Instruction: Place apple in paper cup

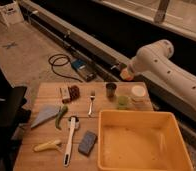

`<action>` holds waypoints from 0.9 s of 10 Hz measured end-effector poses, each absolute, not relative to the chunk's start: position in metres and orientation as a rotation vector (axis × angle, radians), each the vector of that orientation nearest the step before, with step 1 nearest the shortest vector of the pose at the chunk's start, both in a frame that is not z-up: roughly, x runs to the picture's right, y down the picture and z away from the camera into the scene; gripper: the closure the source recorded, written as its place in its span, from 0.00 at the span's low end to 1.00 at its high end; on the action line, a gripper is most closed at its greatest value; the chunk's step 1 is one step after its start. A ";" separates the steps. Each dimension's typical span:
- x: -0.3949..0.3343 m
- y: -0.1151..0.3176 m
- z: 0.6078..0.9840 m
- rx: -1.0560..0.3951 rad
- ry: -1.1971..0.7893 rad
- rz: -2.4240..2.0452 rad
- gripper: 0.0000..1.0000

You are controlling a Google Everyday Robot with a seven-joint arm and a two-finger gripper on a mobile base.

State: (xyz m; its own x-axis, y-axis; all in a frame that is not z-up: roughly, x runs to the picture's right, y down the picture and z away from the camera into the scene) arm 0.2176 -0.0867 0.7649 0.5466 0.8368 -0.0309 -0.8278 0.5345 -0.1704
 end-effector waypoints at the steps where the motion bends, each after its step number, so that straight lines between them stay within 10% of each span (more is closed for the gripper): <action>1: 0.237 -0.085 0.768 -0.163 -0.028 1.025 1.00; 9: 0.319 -0.040 0.825 -0.194 0.125 1.282 0.38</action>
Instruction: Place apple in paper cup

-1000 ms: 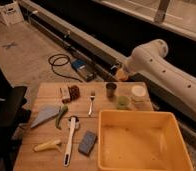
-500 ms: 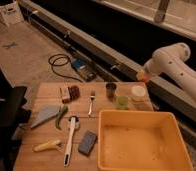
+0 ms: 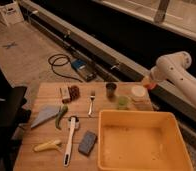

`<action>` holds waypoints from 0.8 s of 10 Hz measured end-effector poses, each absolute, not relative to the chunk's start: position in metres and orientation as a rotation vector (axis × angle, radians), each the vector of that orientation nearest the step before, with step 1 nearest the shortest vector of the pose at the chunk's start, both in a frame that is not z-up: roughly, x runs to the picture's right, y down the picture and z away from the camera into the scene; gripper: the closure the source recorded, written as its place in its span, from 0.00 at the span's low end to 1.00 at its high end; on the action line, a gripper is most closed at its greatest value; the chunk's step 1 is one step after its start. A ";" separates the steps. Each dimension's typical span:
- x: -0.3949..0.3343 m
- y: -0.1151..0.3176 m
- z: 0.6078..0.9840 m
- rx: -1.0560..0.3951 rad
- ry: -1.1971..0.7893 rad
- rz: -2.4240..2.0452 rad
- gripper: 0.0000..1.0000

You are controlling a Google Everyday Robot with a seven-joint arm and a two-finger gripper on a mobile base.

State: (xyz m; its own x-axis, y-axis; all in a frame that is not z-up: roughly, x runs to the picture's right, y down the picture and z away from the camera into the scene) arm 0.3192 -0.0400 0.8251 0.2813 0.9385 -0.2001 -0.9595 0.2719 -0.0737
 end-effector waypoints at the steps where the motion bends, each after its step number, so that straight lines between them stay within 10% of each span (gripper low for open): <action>1: 0.308 -0.041 0.826 -0.199 0.116 1.278 0.38; 8: 0.280 -0.031 0.833 -0.243 0.118 1.277 0.38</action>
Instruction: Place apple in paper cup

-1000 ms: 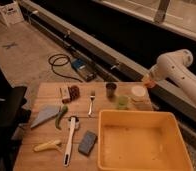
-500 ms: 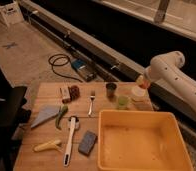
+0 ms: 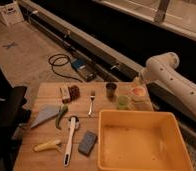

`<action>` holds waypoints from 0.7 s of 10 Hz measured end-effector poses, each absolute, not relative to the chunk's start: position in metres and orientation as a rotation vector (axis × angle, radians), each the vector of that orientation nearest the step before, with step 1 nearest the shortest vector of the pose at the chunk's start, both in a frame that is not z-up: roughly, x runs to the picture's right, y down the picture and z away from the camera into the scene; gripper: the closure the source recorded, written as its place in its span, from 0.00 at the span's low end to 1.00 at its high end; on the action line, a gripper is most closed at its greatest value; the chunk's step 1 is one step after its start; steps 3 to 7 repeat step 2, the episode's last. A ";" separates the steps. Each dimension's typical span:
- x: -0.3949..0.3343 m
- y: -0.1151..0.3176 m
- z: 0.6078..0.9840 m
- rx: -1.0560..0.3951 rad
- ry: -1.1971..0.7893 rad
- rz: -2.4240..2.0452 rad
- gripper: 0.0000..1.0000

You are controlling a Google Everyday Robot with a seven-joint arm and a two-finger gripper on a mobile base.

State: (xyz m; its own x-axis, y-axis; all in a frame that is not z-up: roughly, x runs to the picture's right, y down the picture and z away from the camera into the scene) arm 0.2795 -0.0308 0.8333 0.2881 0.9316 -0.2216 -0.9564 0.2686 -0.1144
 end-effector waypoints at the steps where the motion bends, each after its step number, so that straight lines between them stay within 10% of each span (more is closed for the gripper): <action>1: 0.282 -0.033 0.831 -0.229 0.112 1.281 0.38; 7: 0.283 -0.040 0.824 -0.201 0.087 1.282 0.38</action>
